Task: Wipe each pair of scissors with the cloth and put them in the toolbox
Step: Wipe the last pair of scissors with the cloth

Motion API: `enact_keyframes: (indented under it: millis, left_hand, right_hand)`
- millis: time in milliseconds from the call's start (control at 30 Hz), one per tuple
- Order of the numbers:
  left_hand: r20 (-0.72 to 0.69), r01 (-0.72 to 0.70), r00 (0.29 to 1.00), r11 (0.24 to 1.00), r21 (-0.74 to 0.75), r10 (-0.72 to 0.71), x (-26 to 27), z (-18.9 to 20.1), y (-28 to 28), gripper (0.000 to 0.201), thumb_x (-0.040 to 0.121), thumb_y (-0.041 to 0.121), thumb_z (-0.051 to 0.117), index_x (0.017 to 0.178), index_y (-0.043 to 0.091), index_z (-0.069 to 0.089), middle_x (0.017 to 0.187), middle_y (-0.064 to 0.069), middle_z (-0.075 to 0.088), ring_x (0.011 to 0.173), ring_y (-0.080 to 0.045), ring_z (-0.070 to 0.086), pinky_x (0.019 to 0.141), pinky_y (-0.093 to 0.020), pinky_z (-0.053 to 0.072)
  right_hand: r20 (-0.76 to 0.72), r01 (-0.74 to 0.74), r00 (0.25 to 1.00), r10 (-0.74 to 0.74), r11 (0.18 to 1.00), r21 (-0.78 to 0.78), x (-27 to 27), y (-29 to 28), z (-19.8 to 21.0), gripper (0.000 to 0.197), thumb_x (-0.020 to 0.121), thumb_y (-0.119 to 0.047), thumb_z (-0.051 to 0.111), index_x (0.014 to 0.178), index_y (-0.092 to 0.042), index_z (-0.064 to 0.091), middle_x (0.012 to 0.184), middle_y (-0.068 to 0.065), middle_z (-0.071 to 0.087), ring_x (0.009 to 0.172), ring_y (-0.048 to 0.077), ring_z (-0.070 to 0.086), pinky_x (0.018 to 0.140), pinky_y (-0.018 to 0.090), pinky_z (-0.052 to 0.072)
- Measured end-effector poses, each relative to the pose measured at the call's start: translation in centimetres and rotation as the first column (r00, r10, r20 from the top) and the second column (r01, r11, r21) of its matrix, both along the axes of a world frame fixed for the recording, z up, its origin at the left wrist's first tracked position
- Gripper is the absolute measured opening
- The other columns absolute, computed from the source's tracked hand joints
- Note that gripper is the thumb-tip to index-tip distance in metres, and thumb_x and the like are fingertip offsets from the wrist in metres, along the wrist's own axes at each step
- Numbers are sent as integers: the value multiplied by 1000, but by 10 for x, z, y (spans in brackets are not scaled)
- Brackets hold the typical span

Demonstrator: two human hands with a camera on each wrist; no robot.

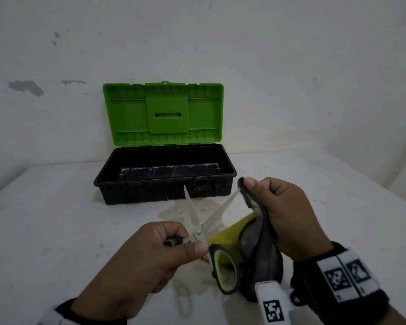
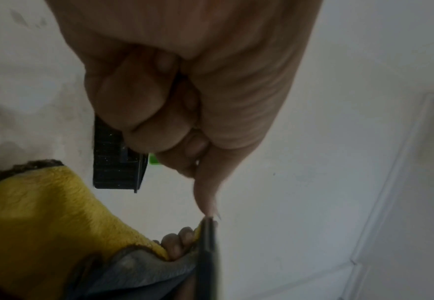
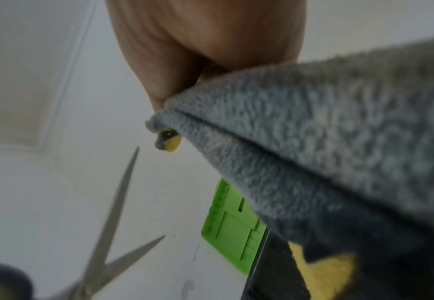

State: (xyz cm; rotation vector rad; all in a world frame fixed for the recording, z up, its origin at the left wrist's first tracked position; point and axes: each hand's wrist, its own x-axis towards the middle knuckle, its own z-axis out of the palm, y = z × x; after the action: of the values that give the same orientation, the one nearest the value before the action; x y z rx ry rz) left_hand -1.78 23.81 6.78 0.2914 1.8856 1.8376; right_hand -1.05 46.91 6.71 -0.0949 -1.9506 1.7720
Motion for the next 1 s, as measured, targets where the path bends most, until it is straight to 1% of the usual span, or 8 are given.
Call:
enact_keyframes:
  millis: [167, 267, 333, 467, 567, 700, 900, 1000]
  left_hand:
    - [-331, -189, 936, 965, -184, 120, -10, 7, -2, 35, 63, 40, 81, 58, 16, 56, 42, 8, 37, 35, -3, 28, 40, -16, 27]
    - [-534, -281, 842, 904, -321, 72, -19, 7, -1, 37, 66, 46, 82, 58, 19, 57, 46, 10, 43, 41, -3, 38, 47, -15, 30]
    - [-607, -307, 794, 881, -360, 28, -24, 8, 2, 37, 65, 49, 82, 59, 23, 57, 47, 12, 44, 43, -2, 40, 45, -14, 31]
    - [-647, -314, 761, 853, -416, -35, -30, 14, 6, 34, 64, 52, 82, 68, 25, 61, 56, 12, 53, 47, 1, 45, 44, -11, 35]
    - [-555, -281, 824, 933, -226, 114, -36, 16, 7, 33, 68, 44, 83, 88, 29, 63, 72, 3, 67, 49, -2, 51, 46, -17, 38]
    - [-149, -206, 958, 948, 244, 247, -33, 15, 11, 41, 77, 33, 71, 107, 6, 62, 78, -11, 68, 52, -12, 49, 42, -24, 37]
    - [15, -351, 927, 852, 389, 375, -18, -10, 37, 46, 77, 52, 57, 97, 12, 69, 89, -9, 73, 84, -23, 67, 81, -43, 51]
    - [58, -359, 930, 856, 372, 364, -12, -15, 43, 48, 88, 51, 47, 106, 11, 68, 93, -13, 75, 87, -26, 73, 82, -44, 55]
  right_hand:
    - [91, -232, 966, 241, 968, -95, 9, 6, -2, 36, 78, -43, 75, 57, -17, 61, 55, 4, 55, 52, 14, 47, 55, 27, 38]
    - [194, -396, 901, 389, 918, 0, 18, -5, -5, 29, 75, -39, 83, 66, -14, 70, 80, 15, 74, 71, 22, 65, 69, 33, 51]
    - [256, -467, 863, 436, 882, 71, 23, -15, -4, 20, 78, -28, 82, 69, -12, 72, 93, 11, 78, 83, 22, 71, 79, 33, 54]
    - [296, -450, 877, 377, 861, 236, 27, -31, -5, 27, 81, -28, 82, 69, -7, 70, 69, 12, 74, 62, 14, 65, 63, 26, 51]
    - [238, -349, 925, 298, 911, 219, 28, -39, -3, 26, 81, -25, 81, 65, -7, 70, 57, 4, 70, 51, 8, 61, 53, 19, 46]
    - [179, -271, 952, 249, 957, 109, 30, -49, -4, 25, 81, -20, 79, 68, 0, 70, 54, 5, 68, 45, 9, 62, 47, 16, 46]
    - [140, -210, 971, 192, 969, 131, 28, -66, -13, 22, 82, -24, 79, 61, -22, 72, 61, 0, 72, 54, 10, 64, 55, 19, 50]
    - [150, -224, 967, 203, 966, 133, 27, -73, -19, 21, 82, -24, 79, 62, -23, 73, 66, -1, 74, 63, 8, 69, 65, 16, 52]
